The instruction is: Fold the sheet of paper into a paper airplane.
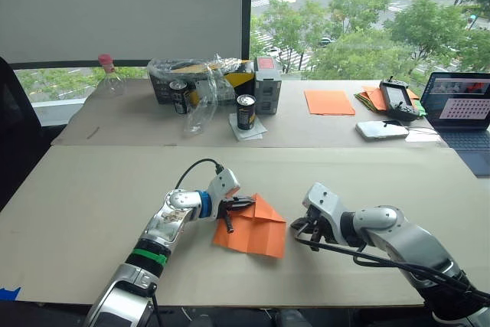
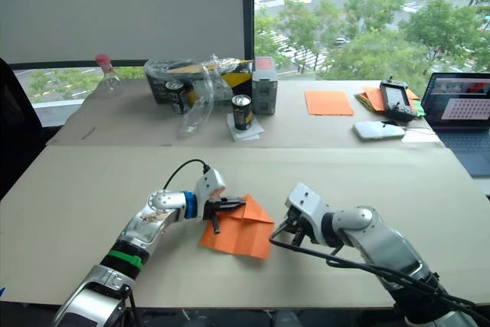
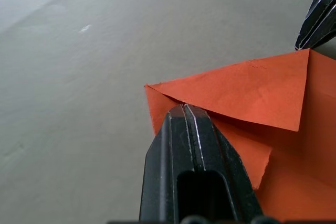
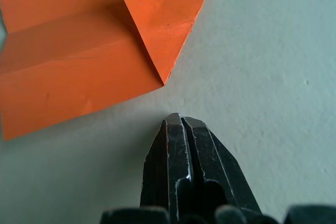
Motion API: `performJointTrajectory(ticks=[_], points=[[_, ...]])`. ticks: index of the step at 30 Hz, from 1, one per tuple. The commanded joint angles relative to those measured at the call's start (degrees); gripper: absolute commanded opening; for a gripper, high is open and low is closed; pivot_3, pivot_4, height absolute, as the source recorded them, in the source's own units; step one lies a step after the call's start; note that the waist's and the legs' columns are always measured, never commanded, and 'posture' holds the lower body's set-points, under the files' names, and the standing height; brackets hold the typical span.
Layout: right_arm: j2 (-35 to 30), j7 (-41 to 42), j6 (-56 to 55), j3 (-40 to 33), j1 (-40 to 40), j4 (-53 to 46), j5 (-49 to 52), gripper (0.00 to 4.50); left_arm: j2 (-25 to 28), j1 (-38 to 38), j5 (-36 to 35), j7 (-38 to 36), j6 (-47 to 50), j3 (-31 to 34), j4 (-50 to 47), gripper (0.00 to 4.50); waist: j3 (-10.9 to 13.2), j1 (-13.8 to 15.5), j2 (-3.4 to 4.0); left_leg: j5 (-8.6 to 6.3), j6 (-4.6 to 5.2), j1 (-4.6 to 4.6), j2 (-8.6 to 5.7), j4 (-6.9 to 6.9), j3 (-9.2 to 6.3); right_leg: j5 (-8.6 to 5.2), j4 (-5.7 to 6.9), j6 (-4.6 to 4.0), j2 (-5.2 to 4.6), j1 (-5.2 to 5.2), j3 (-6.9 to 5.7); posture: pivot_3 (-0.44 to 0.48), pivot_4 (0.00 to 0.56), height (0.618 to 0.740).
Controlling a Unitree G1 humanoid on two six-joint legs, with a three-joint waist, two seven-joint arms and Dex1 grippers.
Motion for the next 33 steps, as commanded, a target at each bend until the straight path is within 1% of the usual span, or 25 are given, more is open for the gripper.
performJointTrajectory(ticks=[1, 5, 11, 21, 26, 33], points=[[2.65, 0.29, -1.27, 0.03, -0.89, 0.41, 0.98, 0.0, 0.33, 0.66, 1.14, -0.1, 0.21, -0.96, 0.57, 0.01, 0.0, -0.07, 0.0, -0.01, 0.01, 0.12, 0.02, 0.0, 0.0, 0.0, -0.02, 0.0, 0.02, 0.12, 0.0, 0.0, 0.15, 0.72], [5.67, -0.98, -0.3, -2.89, -2.17, 0.51, 2.21, 0.0, -0.03, 0.71, 1.28, -0.04, 0.45, -1.56, 0.19, 0.01, 0.0, 0.01, 0.0, -0.02, 0.03, 0.24, 0.02, -0.01, 0.0, -0.02, -0.05, 0.03, 0.02, 0.26, 0.0, 0.0, 0.15, 0.72], [8.77, -0.92, 1.04, -4.84, -3.01, 0.04, 5.31, 0.0, -0.45, 0.37, 1.31, -0.67, 1.43, -2.85, -0.64, 0.01, 0.0, 0.25, 0.0, -0.02, 0.02, 0.22, 0.0, -0.01, -0.01, -0.02, -0.08, 0.02, -0.01, 0.27, 0.0, 0.0, 0.15, 0.72], [12.02, -1.62, -0.1, -3.6, -4.4, 2.4, 5.22, 0.0, 1.84, 0.89, 1.36, -0.73, 1.69, -2.48, -1.1, 0.01, 0.0, 0.05, 0.0, -0.02, 0.03, 0.23, 0.01, -0.01, -0.01, -0.02, -0.08, 0.03, 0.0, 0.27, 0.0, 0.0, 0.15, 0.72], [16.38, -2.95, -2.06, -2.25, -6.05, 7.6, 3.74, 0.0, 2.67, 1.51, 1.12, -0.63, 2.56, -2.23, -2.58, 0.01, 0.01, -0.04, 0.01, -0.02, 0.03, 0.24, 0.02, -0.02, -0.01, -0.02, -0.07, 0.02, 0.01, 0.27, 0.0, 0.0, 0.15, 0.72], [19.38, -2.39, -4.0, -0.85, -8.49, 11.85, 2.93, 0.0, 3.48, 3.17, 0.46, -0.07, 5.29, -1.76, -6.07, 0.01, 0.01, -0.11, 0.01, -0.03, 0.03, 0.23, 0.01, -0.02, -0.01, -0.02, -0.08, 0.02, 0.0, 0.26, 0.0, 0.0, 0.15, 0.72]])
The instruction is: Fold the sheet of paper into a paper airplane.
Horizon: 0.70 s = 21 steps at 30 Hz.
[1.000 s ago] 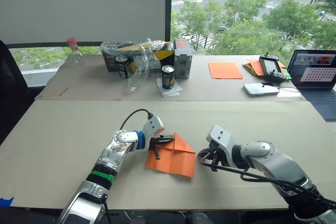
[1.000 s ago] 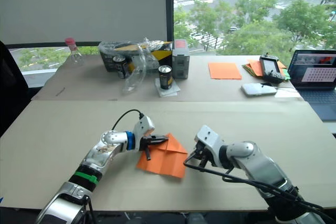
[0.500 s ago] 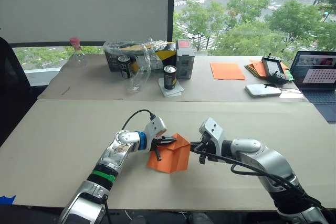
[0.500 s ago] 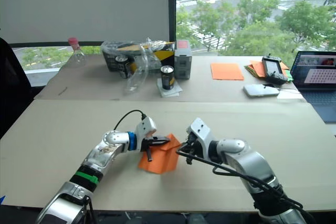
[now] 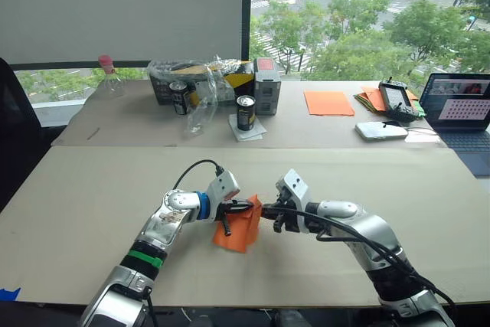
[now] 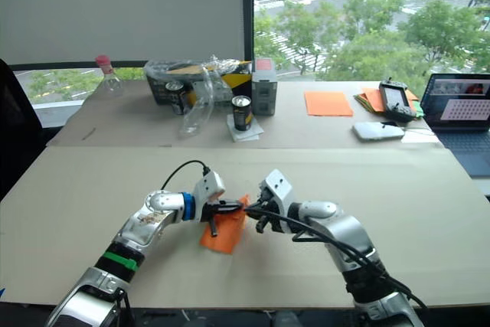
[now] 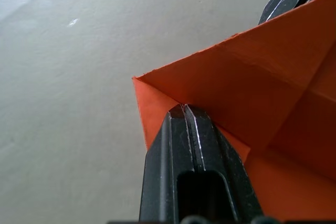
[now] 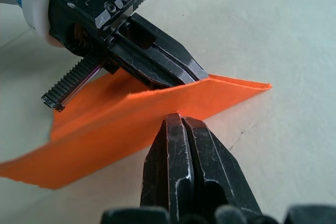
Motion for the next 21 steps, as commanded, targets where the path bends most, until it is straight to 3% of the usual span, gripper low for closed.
performJointTrajectory(ticks=[1, 8, 21], points=[[1.41, 0.28, -2.59, 0.35, -2.42, 1.55, -0.48, 0.0, 1.04, 2.01, 0.42, 0.46, 2.58, -0.07, -1.71, 0.01, 0.0, -0.13, 0.01, 0.0, 0.0, 0.01, 0.0, 0.0, 0.0, 0.0, 0.0, 0.0, 0.0, 0.0, 0.0, 0.0, 0.15, 0.72], [3.87, 0.88, -4.74, 1.79, -5.38, 6.68, -1.89, 0.0, 3.31, 5.35, -0.42, 1.87, 5.67, 2.02, -6.66, 0.01, 0.0, -0.21, 0.01, 0.0, 0.0, 0.02, 0.02, -0.01, 0.0, 0.0, 0.01, 0.0, 0.02, -0.02, 0.0, 0.0, 0.15, 0.72], [6.41, 1.14, -5.97, 5.04, -6.18, 12.68, -5.47, 0.0, 9.64, 7.17, -4.49, 6.32, 10.12, 12.62, -10.88, 0.01, 0.01, -0.45, 0.04, -0.01, 0.01, 0.01, 0.04, -0.06, -0.01, 0.0, 0.05, -0.01, 0.02, -0.1, 0.0, 0.0, 0.15, 0.72]])
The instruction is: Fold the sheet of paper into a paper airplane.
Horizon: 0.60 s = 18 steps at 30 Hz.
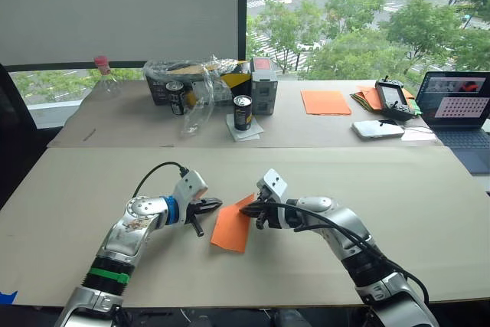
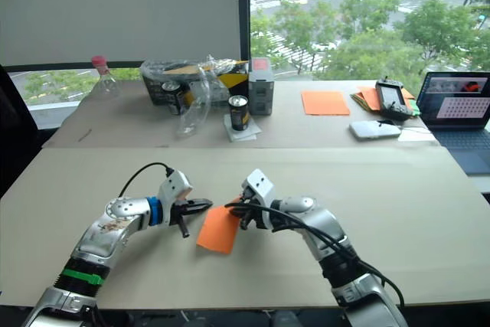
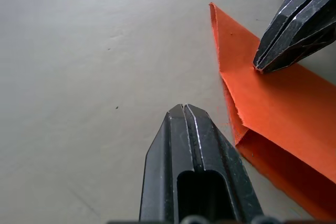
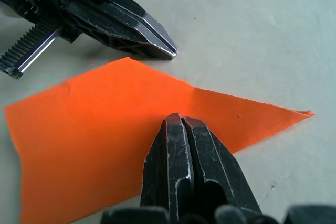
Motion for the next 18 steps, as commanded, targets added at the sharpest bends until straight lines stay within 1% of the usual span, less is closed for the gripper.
performJointTrajectory(ticks=[1, 4, 7, 12, 18], points=[[0.08, 0.01, -0.57, 0.6, -0.22, 0.69, -1.13, 0.0, 0.01, -1.5, -2.03, 2.42, 0.61, 4.15, -0.4, 0.01, 0.0, 0.12, 0.0, 0.0, 0.0, 0.0, 0.0, 0.0, 0.0, 0.0, -0.01, 0.0, 0.0, 0.0, 0.0, 0.0, 0.15, 0.72], [-0.17, -0.51, -0.08, 0.3, 0.74, 0.0, -1.33, 0.0, -2.48, -3.54, -4.75, 2.31, 1.32, 5.05, -1.31, 0.01, 0.0, 0.43, 0.0, 0.0, 0.0, -0.01, 0.0, 0.0, 0.0, 0.0, -0.01, 0.0, -0.01, 0.0, 0.0, 0.0, 0.15, 0.72], [-0.92, -0.94, 0.78, -0.04, 1.95, -2.0, -1.23, 0.0, -4.19, -4.78, -5.8, 1.01, 1.57, 3.41, -2.28, 0.01, 0.0, 0.78, 0.0, 0.0, -0.01, -0.03, -0.03, 0.01, 0.01, 0.0, -0.02, 0.0, -0.04, 0.02, -0.01, 0.0, 0.15, 0.72], [-1.61, -2.62, 3.46, -2.1, 4.57, -7.32, -0.01, 0.0, -6.45, -6.61, -5.38, -0.75, 1.37, -0.51, -1.3, 0.01, 0.0, 0.65, 0.0, 0.0, -0.01, -0.07, -0.03, 0.0, 0.01, 0.0, -0.04, 0.01, -0.04, -0.01, -0.01, 0.0, 0.15, 0.72], [-1.06, -6.08, 6.24, -5.47, 6.35, -11.84, 1.49, 0.0, -6.79, -5.89, -3.64, -2.75, 0.46, -5.07, 0.01, 0.01, 0.0, 0.51, -0.01, 0.0, -0.01, -0.09, -0.03, 0.0, 0.01, 0.0, -0.04, 0.01, -0.03, -0.04, -0.01, 0.0, 0.15, 0.72]])
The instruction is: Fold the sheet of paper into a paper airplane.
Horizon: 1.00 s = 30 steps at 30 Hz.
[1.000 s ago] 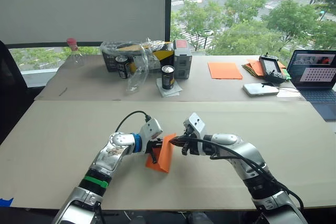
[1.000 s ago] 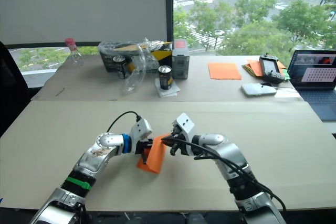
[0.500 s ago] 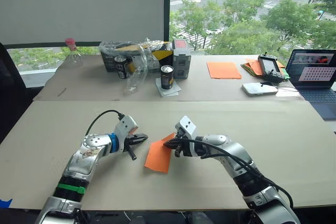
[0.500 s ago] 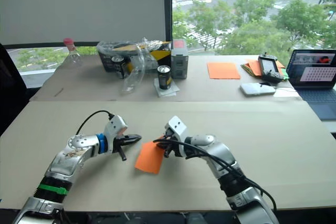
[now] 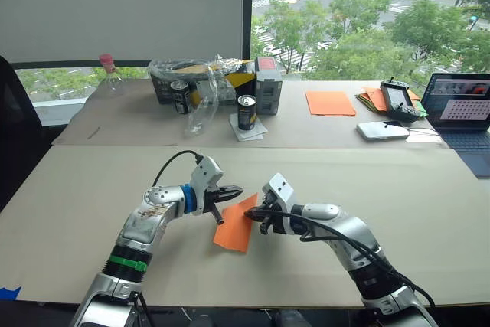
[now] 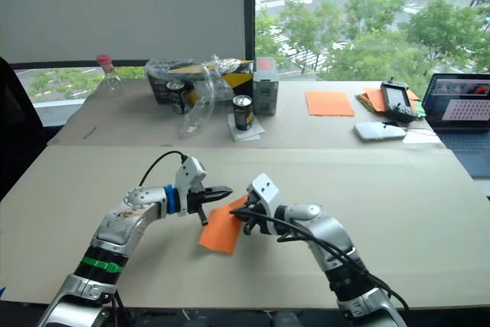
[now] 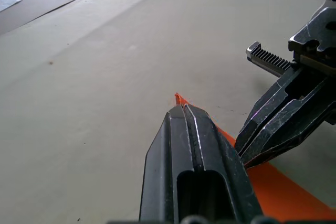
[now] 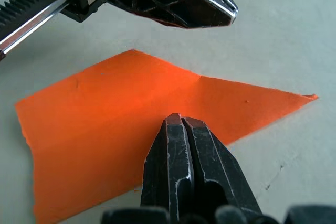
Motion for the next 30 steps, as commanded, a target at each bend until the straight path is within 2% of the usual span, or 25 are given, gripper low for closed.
performJointTrajectory(ticks=[1, 8, 15, 20, 24, 30], points=[[0.07, -2.42, 1.11, -2.73, 0.62, -2.45, 0.56, 0.0, 0.18, 1.23, 1.14, -0.95, -0.78, -2.53, -0.47, 0.01, 0.0, -0.08, 0.0, 0.0, 0.0, -0.01, 0.0, 0.0, 0.0, 0.0, 0.0, 0.0, 0.0, -0.02, 0.0, 0.0, 0.15, 0.72], [0.39, -5.05, -4.85, -5.34, -0.77, -0.25, -0.94, 0.0, 1.36, 5.22, 2.66, -0.51, -0.04, -4.75, -2.04, 0.01, 0.0, 0.04, 0.0, 0.0, 0.0, -0.17, 0.0, 0.0, 0.0, 0.01, 0.03, -0.01, 0.0, -0.19, 0.01, 0.0, 0.15, 0.72], [0.46, -2.49, -13.14, -4.14, -5.79, 7.97, -3.02, 0.0, 1.35, 5.3, 2.91, 0.68, 0.05, -4.31, -2.15, 0.01, 0.0, -0.04, 0.0, 0.0, 0.0, -0.16, 0.01, 0.0, 0.02, 0.01, 0.02, -0.01, 0.01, -0.19, 0.01, 0.0, 0.15, 0.72], [0.77, -0.09, -21.2, -1.84, -8.76, 17.78, -6.4, 0.0, 2.08, 5.63, 2.95, 1.15, -0.05, -3.58, -2.17, 0.01, 0.0, -0.06, 0.0, 0.0, 0.0, -0.16, 0.01, 0.0, 0.02, 0.01, 0.02, -0.01, 0.01, -0.19, 0.01, 0.0, 0.15, 0.72], [1.51, 2.9, -26.31, -0.3, -8.13, 22.83, -7.84, 0.0, 2.47, 5.91, 2.9, 1.53, 0.04, -3.17, -2.35, 0.01, 0.0, -0.22, 0.0, 0.0, 0.0, -0.16, 0.01, 0.0, 0.03, 0.01, 0.02, -0.02, 0.01, -0.19, 0.01, 0.0, 0.15, 0.72], [1.29, 2.43, -33.31, -0.27, -6.6, 22.61, -10.42, 0.0, 2.31, 5.69, 2.12, 2.54, 0.8, -1.75, -2.57, 0.01, 0.0, -0.33, 0.01, 0.0, 0.0, -0.12, 0.02, 0.0, 0.03, 0.01, 0.05, -0.02, 0.01, -0.19, 0.02, 0.0, 0.15, 0.72]])
